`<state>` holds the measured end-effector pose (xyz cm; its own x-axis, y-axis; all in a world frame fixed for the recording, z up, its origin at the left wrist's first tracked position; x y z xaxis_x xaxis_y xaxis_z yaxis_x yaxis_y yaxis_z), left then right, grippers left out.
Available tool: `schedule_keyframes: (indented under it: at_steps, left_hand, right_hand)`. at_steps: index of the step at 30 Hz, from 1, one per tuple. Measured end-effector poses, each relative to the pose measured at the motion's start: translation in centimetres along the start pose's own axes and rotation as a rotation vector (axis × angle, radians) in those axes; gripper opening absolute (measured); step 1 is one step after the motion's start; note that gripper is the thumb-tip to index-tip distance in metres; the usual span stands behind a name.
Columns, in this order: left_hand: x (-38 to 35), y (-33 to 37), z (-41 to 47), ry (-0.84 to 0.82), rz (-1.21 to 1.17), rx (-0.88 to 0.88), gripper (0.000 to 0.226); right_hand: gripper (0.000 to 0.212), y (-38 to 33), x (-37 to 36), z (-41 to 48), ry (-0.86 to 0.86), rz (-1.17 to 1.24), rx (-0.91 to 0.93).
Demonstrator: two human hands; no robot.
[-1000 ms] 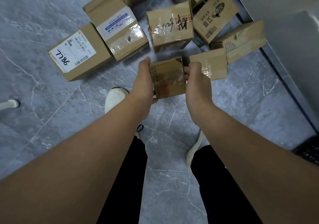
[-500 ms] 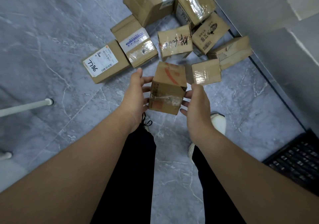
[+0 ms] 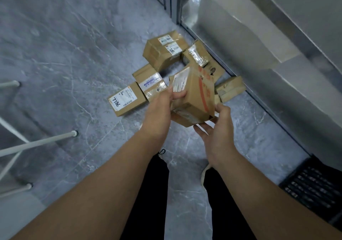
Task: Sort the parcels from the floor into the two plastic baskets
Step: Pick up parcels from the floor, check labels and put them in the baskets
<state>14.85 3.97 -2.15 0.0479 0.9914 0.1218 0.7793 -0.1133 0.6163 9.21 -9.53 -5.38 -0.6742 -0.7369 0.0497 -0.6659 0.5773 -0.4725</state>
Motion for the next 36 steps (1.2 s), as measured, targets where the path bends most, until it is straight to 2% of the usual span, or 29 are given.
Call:
schedule_keyframes:
  at_steps: [3, 6, 9, 15, 20, 24, 29, 36]
  left_hand:
    - [-0.2, 2.0, -1.1, -0.03, 0.009, -0.017, 0.054]
    - [0.2, 4.0, -2.1, -0.014, 0.001, -0.015, 0.056]
    - [0.5, 6.4, -2.9, 0.009, -0.028, -0.036, 0.06]
    - [1.5, 12.5, -4.5, 0.021, -0.19, -0.08, 0.035]
    - [3.0, 17.9, -7.7, -0.074, -0.13, -0.132, 0.059]
    - [4.4, 23.1, -11.6, -0.079, -0.2, -0.138, 0.061]
    - [5.5, 29.2, -18.8, -0.181, -0.22, -0.262, 0.047]
    - [6.6, 36.8, -31.8, -0.315, -0.205, -0.501, 0.04]
  right_hand:
    - [0.03, -1.3, 0.0, -1.0, -0.01, 0.039, 0.058]
    - [0.014, -2.4, 0.1, -2.1, -0.035, 0.034, 0.122]
    - [0.014, -3.5, -0.2, -3.3, -0.061, 0.056, 0.171]
    - [0.051, -7.8, -2.1, -7.4, -0.167, 0.032, 0.372]
    - [0.048, -12.3, -3.6, -11.7, -0.168, -0.004, 0.487]
    - [0.045, -15.9, -4.5, -16.8, -0.112, -0.049, 0.587]
    - [0.028, -21.1, -5.2, -25.9, -0.026, -0.034, 0.694]
    - [0.04, -28.9, -2.8, -40.3, -0.012, -0.121, 0.843]
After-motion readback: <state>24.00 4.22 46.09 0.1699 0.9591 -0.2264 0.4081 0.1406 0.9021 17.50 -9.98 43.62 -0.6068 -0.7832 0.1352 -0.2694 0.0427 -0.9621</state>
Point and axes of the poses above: each hand's wrist, its own z-axis towards the middle knuckle, its own x-axis out of the back of the hand, y = z × x, the point moved 2 cm from there along z, towards the middle knuckle, and after that the axes turned 1 degree about y, right-handed, at the moved point
